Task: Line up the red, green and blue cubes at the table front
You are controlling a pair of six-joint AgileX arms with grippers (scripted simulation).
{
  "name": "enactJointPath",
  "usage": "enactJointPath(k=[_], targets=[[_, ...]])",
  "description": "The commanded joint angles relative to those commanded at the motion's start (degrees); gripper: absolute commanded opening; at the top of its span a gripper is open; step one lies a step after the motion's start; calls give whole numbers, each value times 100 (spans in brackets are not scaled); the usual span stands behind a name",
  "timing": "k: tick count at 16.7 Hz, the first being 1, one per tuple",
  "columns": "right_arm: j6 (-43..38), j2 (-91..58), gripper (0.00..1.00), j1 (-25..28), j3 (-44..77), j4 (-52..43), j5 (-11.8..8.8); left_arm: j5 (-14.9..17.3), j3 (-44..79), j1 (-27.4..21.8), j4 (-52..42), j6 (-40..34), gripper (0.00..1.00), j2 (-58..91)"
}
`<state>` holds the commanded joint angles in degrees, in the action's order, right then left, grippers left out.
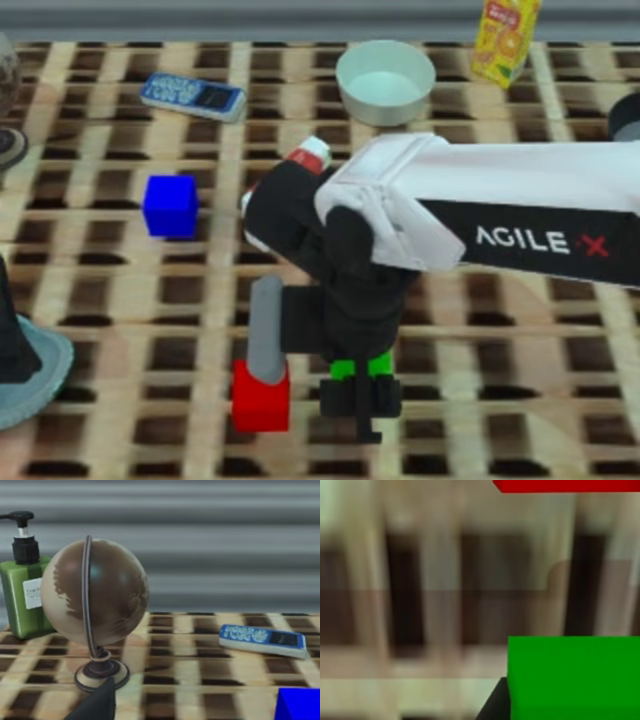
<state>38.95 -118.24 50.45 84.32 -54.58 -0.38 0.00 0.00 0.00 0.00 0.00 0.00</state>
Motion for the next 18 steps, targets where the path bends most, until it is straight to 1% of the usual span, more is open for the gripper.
enactJointPath(k=[2, 6, 18], targets=[[3, -100, 0, 6, -230, 299, -1, 0, 0, 0, 0, 0, 100, 0], [9, -131, 0, 13, -289, 363, -2, 0, 0, 0, 0, 0, 100, 0], [9, -131, 90, 13, -289, 363, -2, 0, 0, 0, 0, 0, 100, 0]])
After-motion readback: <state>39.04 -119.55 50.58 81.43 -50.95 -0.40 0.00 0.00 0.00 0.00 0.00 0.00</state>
